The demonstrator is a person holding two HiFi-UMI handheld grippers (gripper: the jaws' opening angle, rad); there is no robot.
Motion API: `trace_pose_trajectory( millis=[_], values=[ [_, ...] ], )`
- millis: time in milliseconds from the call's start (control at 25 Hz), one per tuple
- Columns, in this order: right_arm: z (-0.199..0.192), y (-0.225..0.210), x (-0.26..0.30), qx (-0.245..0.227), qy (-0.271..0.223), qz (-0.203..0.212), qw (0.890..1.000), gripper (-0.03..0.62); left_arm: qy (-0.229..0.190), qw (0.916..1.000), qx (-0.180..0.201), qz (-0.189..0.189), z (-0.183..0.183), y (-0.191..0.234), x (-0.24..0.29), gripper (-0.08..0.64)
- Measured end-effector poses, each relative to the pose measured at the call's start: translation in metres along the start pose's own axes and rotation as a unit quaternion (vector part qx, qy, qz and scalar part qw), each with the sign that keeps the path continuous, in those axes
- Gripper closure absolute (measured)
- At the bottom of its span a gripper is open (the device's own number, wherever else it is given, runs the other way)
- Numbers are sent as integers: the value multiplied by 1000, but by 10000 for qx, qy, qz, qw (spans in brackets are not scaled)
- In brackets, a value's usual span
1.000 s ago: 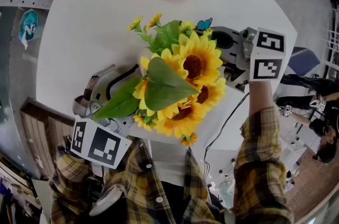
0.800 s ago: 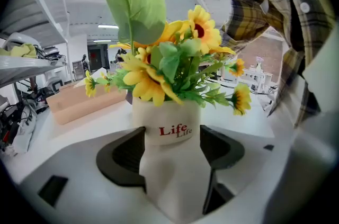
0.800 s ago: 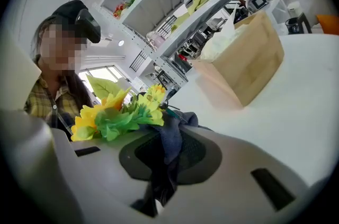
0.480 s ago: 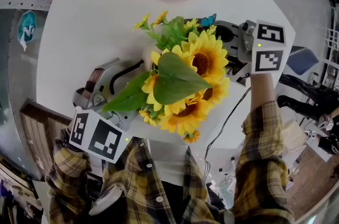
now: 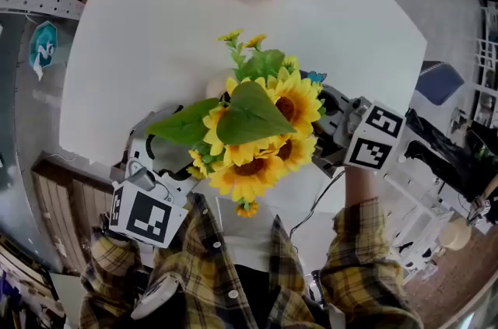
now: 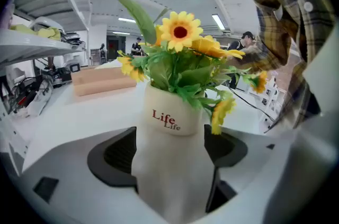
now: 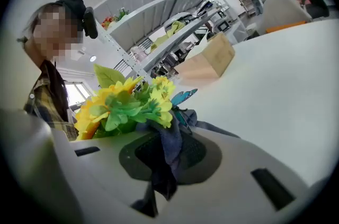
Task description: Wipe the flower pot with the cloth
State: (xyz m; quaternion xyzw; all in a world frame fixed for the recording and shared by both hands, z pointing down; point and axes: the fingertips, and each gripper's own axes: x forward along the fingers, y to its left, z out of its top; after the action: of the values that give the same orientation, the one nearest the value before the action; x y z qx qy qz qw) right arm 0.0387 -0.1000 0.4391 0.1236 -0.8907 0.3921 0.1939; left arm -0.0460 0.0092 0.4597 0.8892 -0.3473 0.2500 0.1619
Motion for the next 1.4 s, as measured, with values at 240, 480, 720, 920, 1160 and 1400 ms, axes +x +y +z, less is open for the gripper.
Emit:
trace_pose_trajectory(
  millis=[240, 480, 720, 920, 1160, 1400],
  values=[
    [-31, 28, -11, 505, -665, -595, 9947, 565, -257, 9974, -392, 542, -1, -14, -12, 129],
    [-54, 44, -2, 945, -1106, -829, 9859, 565, -567, 9925, -637, 878, 5, -12, -13, 106],
    [-65, 63, 5, 921, -1041, -640, 9882, 565, -751, 9911, -464, 998, 21, -14, -10, 106],
    [-65, 63, 8, 891, -928, -453, 9907, 565, -674, 9924, -339, 975, 19, -7, -10, 123],
    [-59, 61, 10, 702, -778, -443, 9935, 565, -557, 9963, -74, 647, 15, -6, -12, 133],
    [-37, 35, 3, 562, -542, -327, 9964, 565, -551, 9983, 114, 173, 20, -7, -2, 133]
  ],
)
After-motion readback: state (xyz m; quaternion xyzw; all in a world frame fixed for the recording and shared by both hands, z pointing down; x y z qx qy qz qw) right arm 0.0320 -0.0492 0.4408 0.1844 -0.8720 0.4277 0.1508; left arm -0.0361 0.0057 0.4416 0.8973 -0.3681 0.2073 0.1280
